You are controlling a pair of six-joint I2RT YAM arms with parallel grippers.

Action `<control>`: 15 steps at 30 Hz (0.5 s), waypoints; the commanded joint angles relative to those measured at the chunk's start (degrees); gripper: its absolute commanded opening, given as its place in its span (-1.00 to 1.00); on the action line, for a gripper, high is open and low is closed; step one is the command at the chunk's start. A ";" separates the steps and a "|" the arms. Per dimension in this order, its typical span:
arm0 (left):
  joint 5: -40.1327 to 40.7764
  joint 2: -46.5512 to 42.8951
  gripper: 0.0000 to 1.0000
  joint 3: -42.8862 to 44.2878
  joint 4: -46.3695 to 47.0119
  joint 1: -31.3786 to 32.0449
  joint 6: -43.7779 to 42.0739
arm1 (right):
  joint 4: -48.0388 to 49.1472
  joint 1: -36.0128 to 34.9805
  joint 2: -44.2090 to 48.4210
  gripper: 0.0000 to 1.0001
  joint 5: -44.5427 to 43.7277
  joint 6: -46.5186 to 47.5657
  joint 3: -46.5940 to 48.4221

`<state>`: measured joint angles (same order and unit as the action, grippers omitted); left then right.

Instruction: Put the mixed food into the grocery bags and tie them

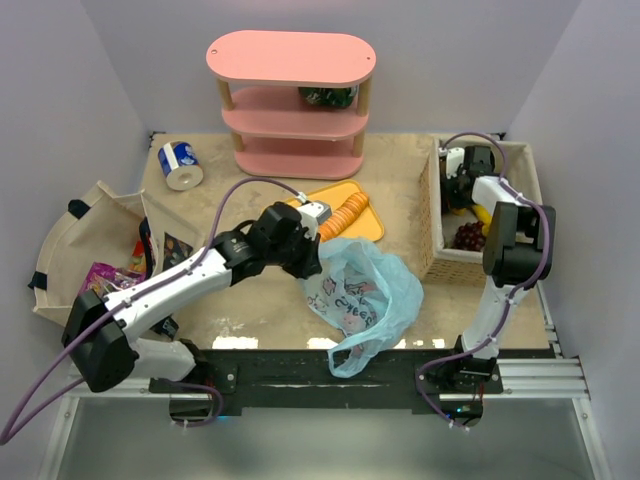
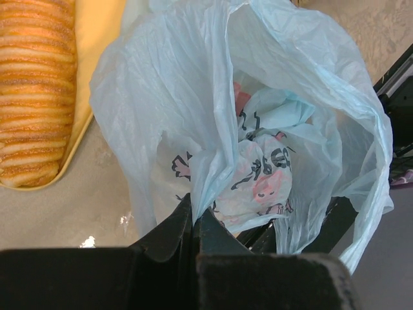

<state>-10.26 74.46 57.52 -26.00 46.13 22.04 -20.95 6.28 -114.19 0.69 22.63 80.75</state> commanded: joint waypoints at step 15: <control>-6.97 5.43 -1.00 8.31 -9.41 -0.51 0.63 | -5.94 -1.62 28.37 -0.56 -6.14 -6.45 -2.97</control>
<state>-14.92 78.50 61.95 -31.92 46.02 22.00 -23.27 4.86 -96.60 -2.33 20.21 75.59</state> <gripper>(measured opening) 0.019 0.503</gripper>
